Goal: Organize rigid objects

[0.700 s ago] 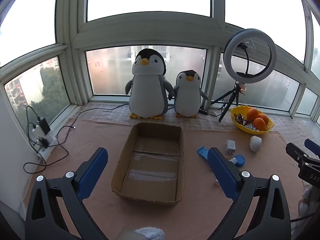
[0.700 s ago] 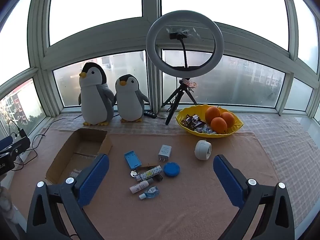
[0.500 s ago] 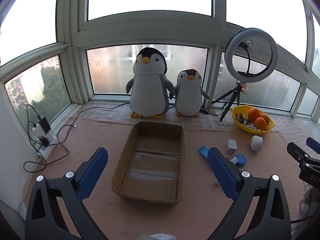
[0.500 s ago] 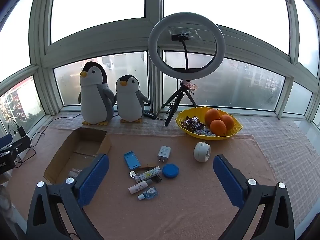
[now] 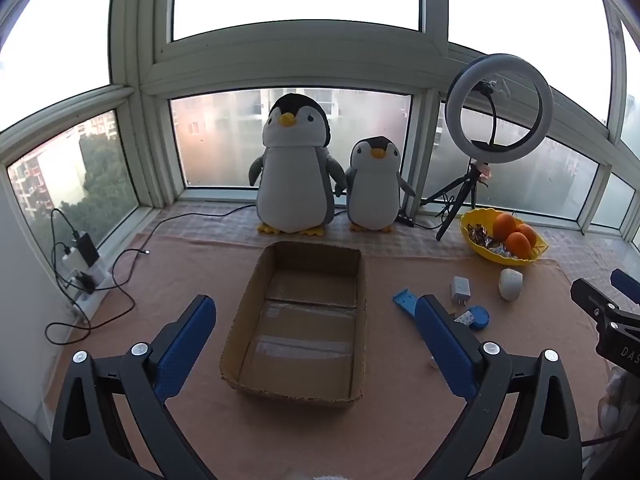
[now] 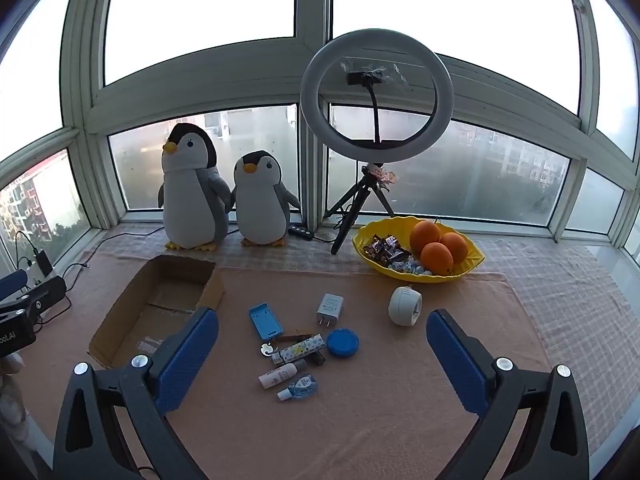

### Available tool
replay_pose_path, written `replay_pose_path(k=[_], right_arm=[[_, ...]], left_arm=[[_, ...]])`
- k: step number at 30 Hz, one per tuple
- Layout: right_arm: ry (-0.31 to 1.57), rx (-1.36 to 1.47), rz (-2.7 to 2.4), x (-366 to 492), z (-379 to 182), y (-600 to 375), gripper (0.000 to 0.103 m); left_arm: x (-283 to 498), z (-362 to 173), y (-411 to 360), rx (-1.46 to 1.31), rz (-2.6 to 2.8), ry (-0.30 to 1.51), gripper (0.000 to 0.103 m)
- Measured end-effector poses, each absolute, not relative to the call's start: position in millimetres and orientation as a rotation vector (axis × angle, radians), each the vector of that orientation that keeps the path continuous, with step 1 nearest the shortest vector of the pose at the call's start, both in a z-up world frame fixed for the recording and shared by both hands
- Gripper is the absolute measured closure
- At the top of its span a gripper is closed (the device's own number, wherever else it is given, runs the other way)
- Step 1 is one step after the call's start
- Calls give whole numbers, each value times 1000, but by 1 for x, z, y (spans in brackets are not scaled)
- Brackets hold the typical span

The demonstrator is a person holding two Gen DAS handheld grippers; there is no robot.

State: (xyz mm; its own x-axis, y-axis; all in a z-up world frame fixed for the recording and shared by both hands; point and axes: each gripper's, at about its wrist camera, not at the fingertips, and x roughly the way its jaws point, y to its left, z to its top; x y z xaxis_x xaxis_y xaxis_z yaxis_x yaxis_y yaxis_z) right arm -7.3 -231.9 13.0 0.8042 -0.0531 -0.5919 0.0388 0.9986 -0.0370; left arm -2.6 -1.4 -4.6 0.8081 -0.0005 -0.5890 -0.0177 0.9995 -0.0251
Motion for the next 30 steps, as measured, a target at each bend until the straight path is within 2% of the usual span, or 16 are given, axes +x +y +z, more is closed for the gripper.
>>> replay_pose_path(k=[30], right_arm=[[645,-10,-43,-8,9,-232,0]], left_arm=[[-1,-1,-2,-21,15,633,3]])
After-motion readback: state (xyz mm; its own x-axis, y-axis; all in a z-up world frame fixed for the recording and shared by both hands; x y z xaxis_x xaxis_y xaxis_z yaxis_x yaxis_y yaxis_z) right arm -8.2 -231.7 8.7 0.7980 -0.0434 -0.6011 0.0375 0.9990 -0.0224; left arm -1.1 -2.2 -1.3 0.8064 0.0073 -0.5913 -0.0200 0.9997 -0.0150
